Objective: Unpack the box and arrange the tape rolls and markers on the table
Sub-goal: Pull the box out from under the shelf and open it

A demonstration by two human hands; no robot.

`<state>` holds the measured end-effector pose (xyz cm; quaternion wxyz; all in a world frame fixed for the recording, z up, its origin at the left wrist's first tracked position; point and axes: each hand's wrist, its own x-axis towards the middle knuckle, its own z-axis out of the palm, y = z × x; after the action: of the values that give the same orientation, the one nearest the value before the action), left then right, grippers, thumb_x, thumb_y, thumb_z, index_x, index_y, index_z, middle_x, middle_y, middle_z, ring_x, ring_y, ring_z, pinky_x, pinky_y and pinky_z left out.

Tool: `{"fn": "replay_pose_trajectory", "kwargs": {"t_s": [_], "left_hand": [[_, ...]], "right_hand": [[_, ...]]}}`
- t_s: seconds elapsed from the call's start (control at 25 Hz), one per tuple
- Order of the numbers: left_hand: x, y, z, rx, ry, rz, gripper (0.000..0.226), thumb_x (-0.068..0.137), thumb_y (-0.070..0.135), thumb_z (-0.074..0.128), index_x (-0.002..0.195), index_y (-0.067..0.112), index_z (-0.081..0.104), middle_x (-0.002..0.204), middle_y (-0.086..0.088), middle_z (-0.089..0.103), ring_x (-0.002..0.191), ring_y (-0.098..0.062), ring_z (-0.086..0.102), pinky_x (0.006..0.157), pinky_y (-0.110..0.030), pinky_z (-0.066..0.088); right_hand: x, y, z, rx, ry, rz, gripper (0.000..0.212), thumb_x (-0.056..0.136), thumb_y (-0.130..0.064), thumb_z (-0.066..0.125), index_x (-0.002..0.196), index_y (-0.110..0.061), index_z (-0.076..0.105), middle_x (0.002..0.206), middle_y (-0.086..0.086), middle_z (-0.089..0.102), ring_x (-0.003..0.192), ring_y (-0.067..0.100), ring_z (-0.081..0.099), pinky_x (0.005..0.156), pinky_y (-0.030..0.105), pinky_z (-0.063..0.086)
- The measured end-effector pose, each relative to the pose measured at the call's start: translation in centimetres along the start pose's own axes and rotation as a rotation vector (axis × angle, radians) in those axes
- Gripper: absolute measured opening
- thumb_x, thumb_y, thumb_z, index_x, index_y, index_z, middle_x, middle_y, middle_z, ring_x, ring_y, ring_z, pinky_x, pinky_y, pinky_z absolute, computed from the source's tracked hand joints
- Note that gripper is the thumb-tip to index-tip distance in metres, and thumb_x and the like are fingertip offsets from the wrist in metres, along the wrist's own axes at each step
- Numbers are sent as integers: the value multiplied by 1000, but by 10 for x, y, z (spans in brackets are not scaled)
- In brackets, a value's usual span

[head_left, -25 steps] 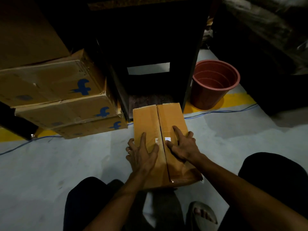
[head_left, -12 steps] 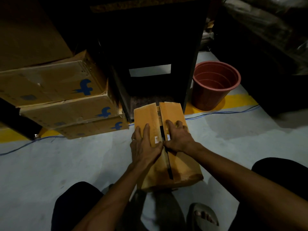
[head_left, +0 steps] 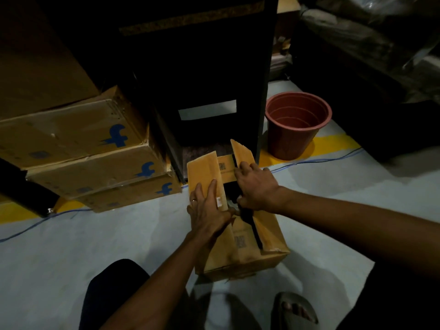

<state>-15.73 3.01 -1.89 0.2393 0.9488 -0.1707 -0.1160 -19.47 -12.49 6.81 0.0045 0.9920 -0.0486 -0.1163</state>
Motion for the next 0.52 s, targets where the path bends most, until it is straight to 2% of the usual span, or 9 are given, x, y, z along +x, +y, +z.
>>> {"fn": "replay_pose_trajectory", "kwargs": {"t_s": [0.08, 0.2, 0.32, 0.52], "left_hand": [[0, -1, 2, -2, 23, -5, 104, 71, 66, 68, 152, 37, 10, 161, -5, 5, 147, -35, 9, 114, -58, 24], [-4, 0, 2, -23, 52, 12, 100, 69, 69, 59, 152, 36, 14, 160, -7, 10, 146, -35, 13, 113, -56, 26], [-5, -2, -1, -61, 77, 14, 96, 68, 69, 53, 151, 34, 20, 159, -5, 14, 145, -32, 15, 113, -56, 28], [-9, -3, -3, -62, 104, 28, 91, 72, 67, 52, 151, 34, 22, 159, -6, 17, 145, -32, 18, 112, -55, 29]], "right_hand": [[-7, 9, -2, -52, 14, 6, 88, 81, -46, 67, 148, -10, 24, 146, 13, 29, 132, 35, 35, 101, 50, 41], [-21, 18, 0, -97, -29, 76, 106, 82, -46, 68, 154, -7, 2, 158, 16, 11, 143, 39, 20, 106, 53, 36], [-26, 21, 6, -153, -92, 183, 115, 85, -49, 66, 153, -7, -17, 161, 20, -9, 148, 44, 3, 111, 58, 29], [-20, 41, 14, -226, -121, 336, 107, 90, -57, 53, 152, -6, -17, 158, 24, -23, 146, 45, -16, 116, 65, 13]]}}
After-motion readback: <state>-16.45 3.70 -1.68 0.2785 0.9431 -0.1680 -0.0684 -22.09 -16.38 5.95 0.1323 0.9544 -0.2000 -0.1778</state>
